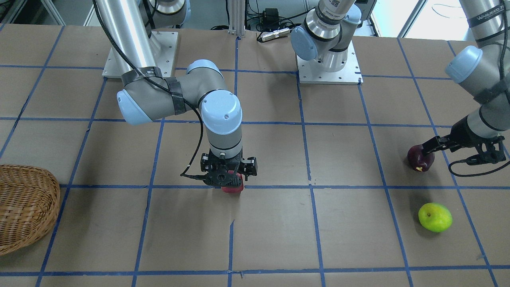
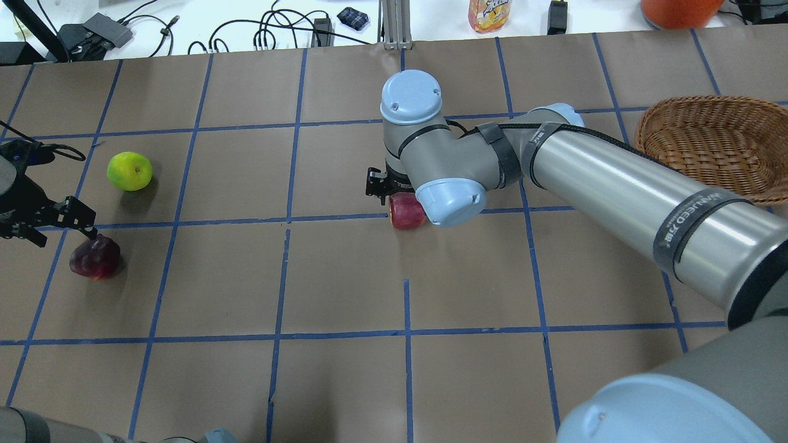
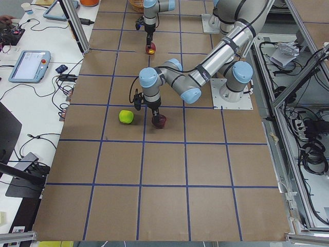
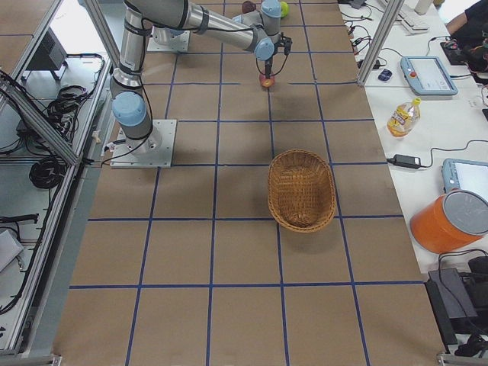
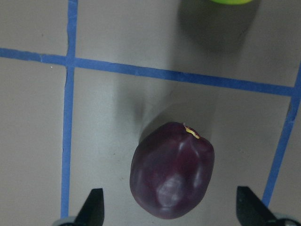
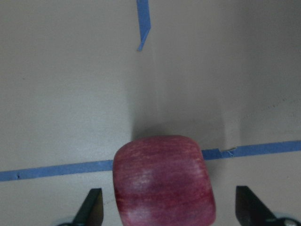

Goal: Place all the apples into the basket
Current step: 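Reach the right gripper to the pinkish-red apple while left reaches dark apple, then grasp the pinkish-red apple with right while left grasps dark apple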

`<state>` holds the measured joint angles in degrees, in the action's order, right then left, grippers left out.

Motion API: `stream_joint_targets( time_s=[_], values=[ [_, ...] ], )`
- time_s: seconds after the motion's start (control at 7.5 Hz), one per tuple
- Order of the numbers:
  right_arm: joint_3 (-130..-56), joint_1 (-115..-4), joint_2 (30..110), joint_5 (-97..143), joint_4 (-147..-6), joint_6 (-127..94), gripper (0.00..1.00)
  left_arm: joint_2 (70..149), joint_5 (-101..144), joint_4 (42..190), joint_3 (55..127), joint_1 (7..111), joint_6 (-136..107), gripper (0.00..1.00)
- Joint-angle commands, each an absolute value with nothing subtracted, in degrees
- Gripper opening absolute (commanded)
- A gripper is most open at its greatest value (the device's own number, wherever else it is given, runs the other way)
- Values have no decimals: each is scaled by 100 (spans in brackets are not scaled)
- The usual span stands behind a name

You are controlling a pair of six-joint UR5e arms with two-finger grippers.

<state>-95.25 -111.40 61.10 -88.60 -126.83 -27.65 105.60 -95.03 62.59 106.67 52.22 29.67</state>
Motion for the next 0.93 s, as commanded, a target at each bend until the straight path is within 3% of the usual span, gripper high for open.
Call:
stream_joint_targets(
  time_s=[0.0,0.27,0.8],
  values=[
    [-9536,-11145,5977,-8859,-12726,-2751,87,10844,-9518,6249,10722,5212,2971,100],
    [-9510,-11145,5994,-8859,-12718,-2707,46,10959,-9527,6214,10731,5203,2988,100],
    [-9246,-10577,6466,-8903,-12254,-2201,44,11118,-9545,6214,10740,5203,2980,100]
  ],
)
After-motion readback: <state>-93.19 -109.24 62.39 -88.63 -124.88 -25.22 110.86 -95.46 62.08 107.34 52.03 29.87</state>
